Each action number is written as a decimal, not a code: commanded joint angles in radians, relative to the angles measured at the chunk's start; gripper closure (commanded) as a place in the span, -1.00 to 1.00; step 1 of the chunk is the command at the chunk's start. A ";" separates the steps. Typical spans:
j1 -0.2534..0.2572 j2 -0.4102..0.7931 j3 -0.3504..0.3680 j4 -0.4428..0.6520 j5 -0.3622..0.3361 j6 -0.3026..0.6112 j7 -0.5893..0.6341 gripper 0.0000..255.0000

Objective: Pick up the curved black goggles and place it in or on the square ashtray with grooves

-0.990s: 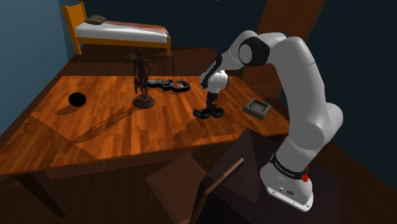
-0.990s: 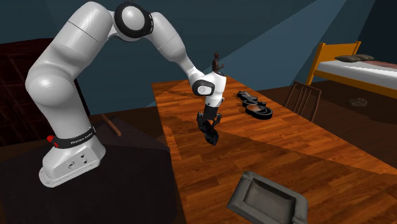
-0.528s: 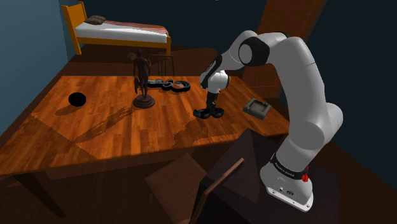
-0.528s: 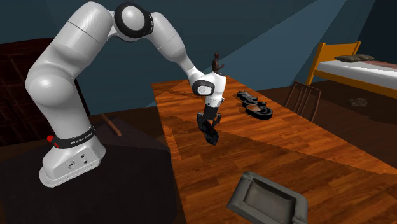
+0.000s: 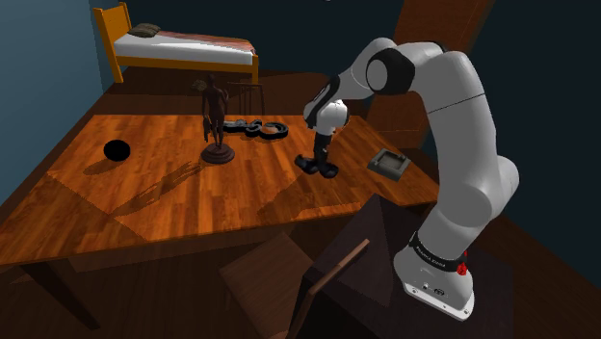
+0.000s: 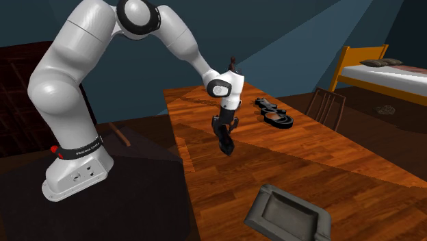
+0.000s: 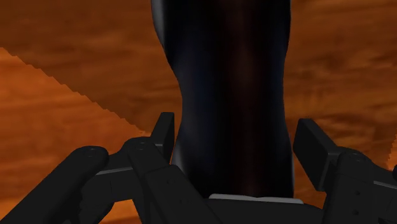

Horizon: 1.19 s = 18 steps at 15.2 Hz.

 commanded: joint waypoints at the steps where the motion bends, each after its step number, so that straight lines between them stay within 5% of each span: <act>1: 0.007 -0.025 -0.007 -0.010 -0.008 -0.014 0.006 1.00; 18: 0.024 -0.178 -0.060 -0.032 -0.071 -0.143 0.031 1.00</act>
